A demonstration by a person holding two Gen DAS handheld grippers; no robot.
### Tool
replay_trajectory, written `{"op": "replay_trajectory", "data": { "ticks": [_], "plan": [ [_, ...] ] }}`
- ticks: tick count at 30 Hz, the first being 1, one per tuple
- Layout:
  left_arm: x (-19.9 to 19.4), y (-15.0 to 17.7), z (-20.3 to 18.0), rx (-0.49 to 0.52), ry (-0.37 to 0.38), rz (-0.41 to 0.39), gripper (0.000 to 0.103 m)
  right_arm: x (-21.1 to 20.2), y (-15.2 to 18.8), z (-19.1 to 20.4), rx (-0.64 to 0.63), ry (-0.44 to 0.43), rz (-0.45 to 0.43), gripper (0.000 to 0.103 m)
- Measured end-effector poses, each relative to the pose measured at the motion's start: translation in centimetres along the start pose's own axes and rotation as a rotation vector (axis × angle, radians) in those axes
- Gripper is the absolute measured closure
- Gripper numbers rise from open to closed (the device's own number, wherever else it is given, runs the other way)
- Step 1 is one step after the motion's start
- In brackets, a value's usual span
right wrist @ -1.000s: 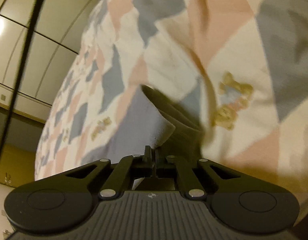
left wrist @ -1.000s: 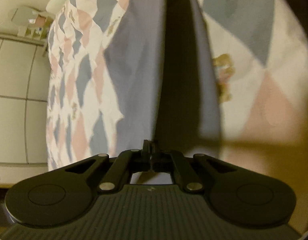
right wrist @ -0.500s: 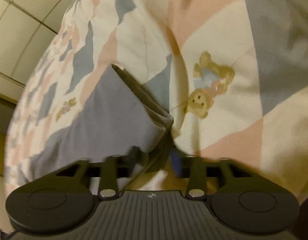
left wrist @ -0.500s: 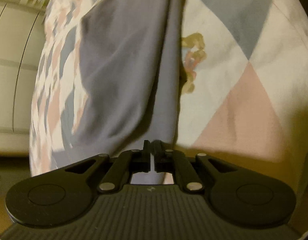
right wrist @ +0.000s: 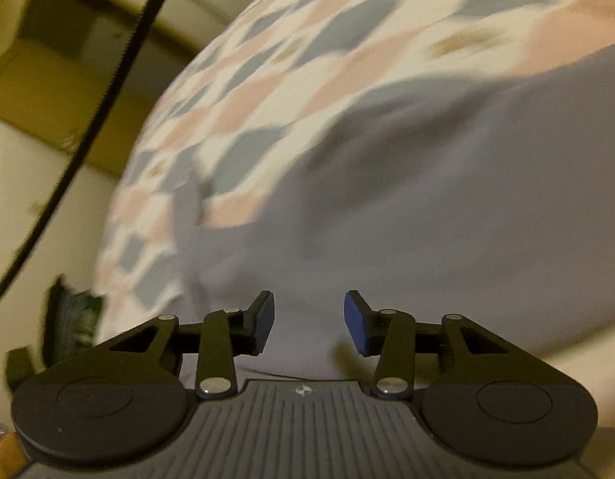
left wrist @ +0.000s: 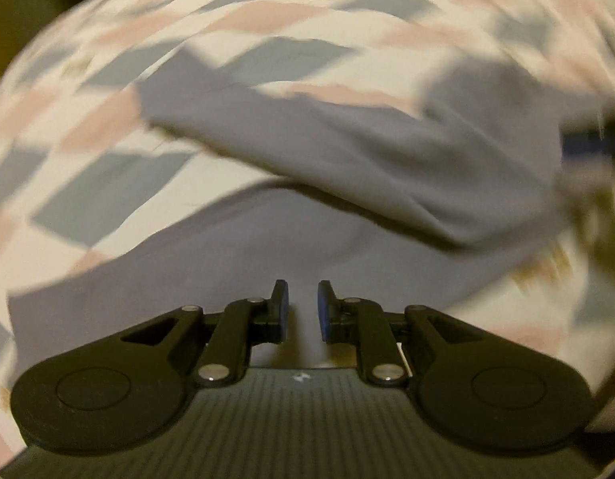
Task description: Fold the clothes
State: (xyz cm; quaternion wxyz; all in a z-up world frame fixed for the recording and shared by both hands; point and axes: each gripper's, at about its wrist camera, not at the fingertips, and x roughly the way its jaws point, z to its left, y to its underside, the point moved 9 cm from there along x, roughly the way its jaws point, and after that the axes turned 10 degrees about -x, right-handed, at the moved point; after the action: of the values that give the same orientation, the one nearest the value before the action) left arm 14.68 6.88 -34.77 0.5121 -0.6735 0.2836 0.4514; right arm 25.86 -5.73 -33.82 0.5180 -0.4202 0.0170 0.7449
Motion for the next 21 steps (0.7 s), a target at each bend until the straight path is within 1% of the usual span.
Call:
{"op": "replay_trajectory", "data": {
  "ticks": [1,3,5,7,8,10,12,15,19,21],
  "plan": [
    [0.5,-0.7,1.7,-0.058,0.020,0.020,0.088,1.6,0.1,1.1,0.002,-0.017,0.017,0.059],
    [1.4,-1.9,4.5,-0.131,0.047,0.061,0.089,4.4,-0.4,3.5,-0.006,-0.037,0.020,0.059],
    [2.3,-3.1,7.2,-0.174,0.063,0.102,0.089,7.0,-1.4,5.5,-0.012,-0.044,0.012,0.059],
    [2.8,-4.4,9.2,-0.204,0.082,0.127,0.089,9.5,-3.1,6.9,-0.020,-0.038,-0.011,0.058],
    [3.0,-5.2,10.0,-0.209,0.093,0.125,0.088,10.8,-4.0,7.4,-0.024,-0.028,-0.020,0.057],
    [3.5,-6.7,11.6,-0.194,0.080,0.118,0.083,13.5,-5.5,8.2,-0.026,-0.013,-0.028,0.055],
    [4.4,-8.1,13.3,-0.184,0.063,0.113,0.083,16.3,-6.9,8.6,-0.020,0.005,-0.034,0.055],
    [5.1,-9.5,15.3,-0.225,0.092,0.114,0.083,19.9,-8.7,8.6,0.010,0.019,-0.034,0.052],
    [4.5,-9.9,17.5,-0.274,0.122,0.102,0.082,24.3,-10.9,9.0,0.060,-0.003,-0.015,0.052],
    [4.3,-9.5,18.7,-0.307,0.135,0.106,0.082,26.3,-11.8,9.9,0.054,-0.011,0.001,0.052]
  ]
}}
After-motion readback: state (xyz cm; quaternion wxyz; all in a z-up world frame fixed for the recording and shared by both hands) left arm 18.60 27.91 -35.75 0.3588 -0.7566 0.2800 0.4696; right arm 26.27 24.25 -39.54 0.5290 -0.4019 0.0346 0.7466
